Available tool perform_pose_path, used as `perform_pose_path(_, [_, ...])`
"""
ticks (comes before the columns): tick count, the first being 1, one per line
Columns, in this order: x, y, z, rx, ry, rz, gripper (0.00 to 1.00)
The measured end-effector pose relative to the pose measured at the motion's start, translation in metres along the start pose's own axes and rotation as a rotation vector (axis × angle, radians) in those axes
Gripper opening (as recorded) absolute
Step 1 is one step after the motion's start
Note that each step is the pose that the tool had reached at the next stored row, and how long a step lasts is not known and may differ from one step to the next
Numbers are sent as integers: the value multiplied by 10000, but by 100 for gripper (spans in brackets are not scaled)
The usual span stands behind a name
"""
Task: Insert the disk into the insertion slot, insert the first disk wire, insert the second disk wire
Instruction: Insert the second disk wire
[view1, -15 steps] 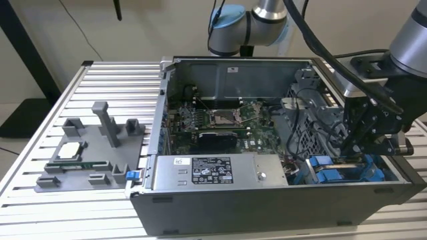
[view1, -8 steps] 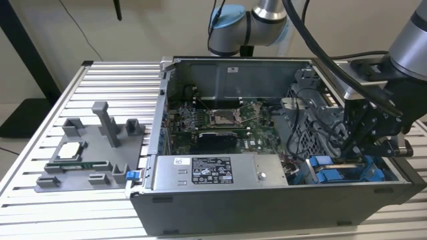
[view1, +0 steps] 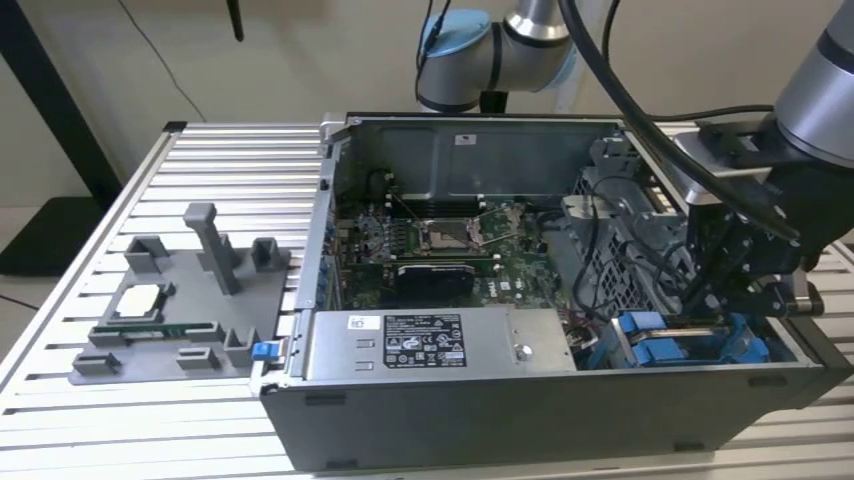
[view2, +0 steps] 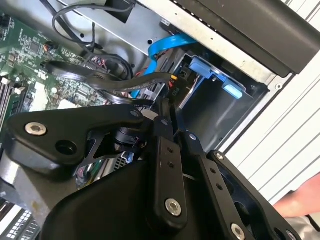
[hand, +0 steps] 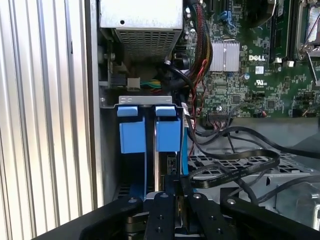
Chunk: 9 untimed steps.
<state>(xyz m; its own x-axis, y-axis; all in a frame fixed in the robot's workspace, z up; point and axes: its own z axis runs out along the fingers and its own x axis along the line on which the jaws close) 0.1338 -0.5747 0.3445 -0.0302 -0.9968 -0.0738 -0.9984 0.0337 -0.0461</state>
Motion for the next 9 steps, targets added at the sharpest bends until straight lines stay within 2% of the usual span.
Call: perform_pose_path(9, [0,1,16,34,-8,-1,0])
